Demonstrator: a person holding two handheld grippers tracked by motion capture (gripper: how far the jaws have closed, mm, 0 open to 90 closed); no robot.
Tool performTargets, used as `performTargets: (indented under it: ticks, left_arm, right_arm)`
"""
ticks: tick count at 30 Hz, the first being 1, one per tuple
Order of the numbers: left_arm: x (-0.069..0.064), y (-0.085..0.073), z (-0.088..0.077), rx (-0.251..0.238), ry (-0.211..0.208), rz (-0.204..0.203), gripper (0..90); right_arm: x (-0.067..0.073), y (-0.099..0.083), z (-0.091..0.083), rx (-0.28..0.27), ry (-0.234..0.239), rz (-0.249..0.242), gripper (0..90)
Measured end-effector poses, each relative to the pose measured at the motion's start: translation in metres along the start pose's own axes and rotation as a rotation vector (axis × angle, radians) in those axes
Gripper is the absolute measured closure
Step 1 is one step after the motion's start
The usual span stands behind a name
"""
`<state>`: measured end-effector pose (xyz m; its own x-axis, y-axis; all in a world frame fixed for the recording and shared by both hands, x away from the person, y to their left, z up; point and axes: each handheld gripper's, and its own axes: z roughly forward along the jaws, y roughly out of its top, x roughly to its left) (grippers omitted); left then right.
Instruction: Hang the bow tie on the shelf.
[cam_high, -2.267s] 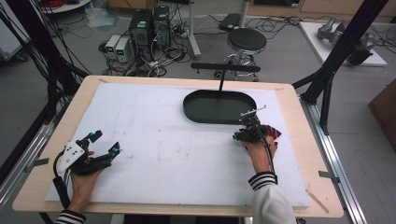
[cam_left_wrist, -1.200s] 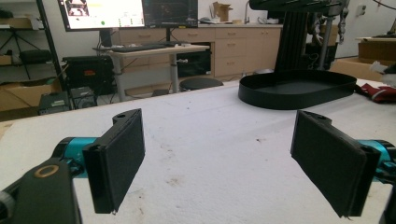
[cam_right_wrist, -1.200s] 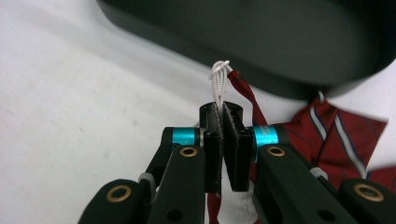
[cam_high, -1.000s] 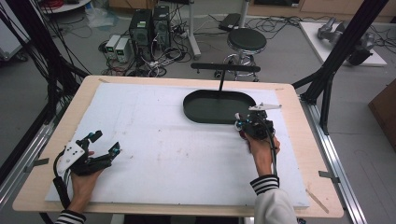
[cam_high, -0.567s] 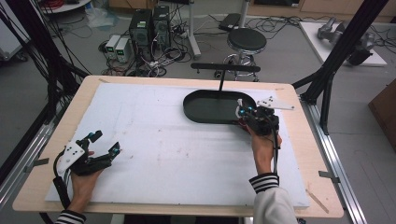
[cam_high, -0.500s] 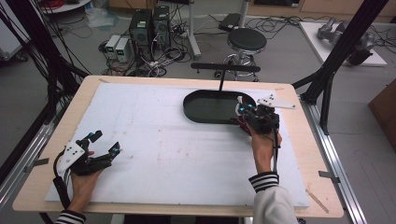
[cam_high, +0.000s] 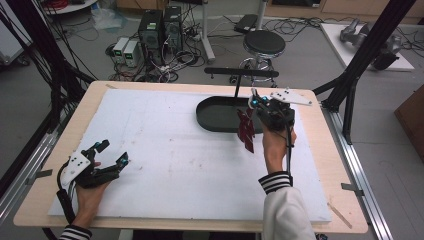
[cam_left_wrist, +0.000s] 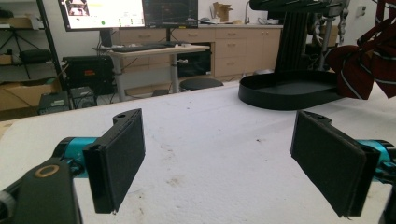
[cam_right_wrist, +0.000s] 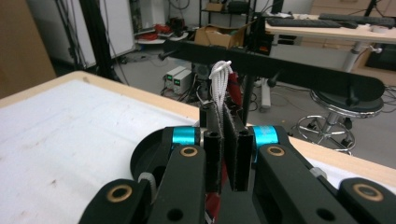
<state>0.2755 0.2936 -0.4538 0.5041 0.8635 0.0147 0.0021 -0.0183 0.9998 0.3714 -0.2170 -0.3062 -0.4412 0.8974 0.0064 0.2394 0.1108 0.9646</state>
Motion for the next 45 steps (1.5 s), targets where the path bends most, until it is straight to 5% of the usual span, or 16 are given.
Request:
performTargets:
  ticks: [15, 27, 38, 45]
  left_arm:
    - [0.0, 0.0, 0.0, 0.001, -0.001, -0.001, 18.1]
    - [0.0, 0.0, 0.0, 0.001, 0.002, 0.0, 18.1]
    - [0.0, 0.0, -0.001, -0.009, 0.003, 0.0, 18.0]
    - [0.0, 0.0, -0.001, -0.007, 0.003, 0.0, 18.1]
  right_arm:
    - [-0.011, 0.025, 0.021, -0.082, -0.064, 0.04, 86.8]
    - [-0.022, 0.036, 0.036, -0.134, -0.059, 0.104, 86.8]
    - [-0.023, 0.042, 0.052, -0.129, -0.064, 0.092, 86.7]
    - [-0.027, 0.038, 0.059, -0.124, -0.107, 0.105, 86.8]
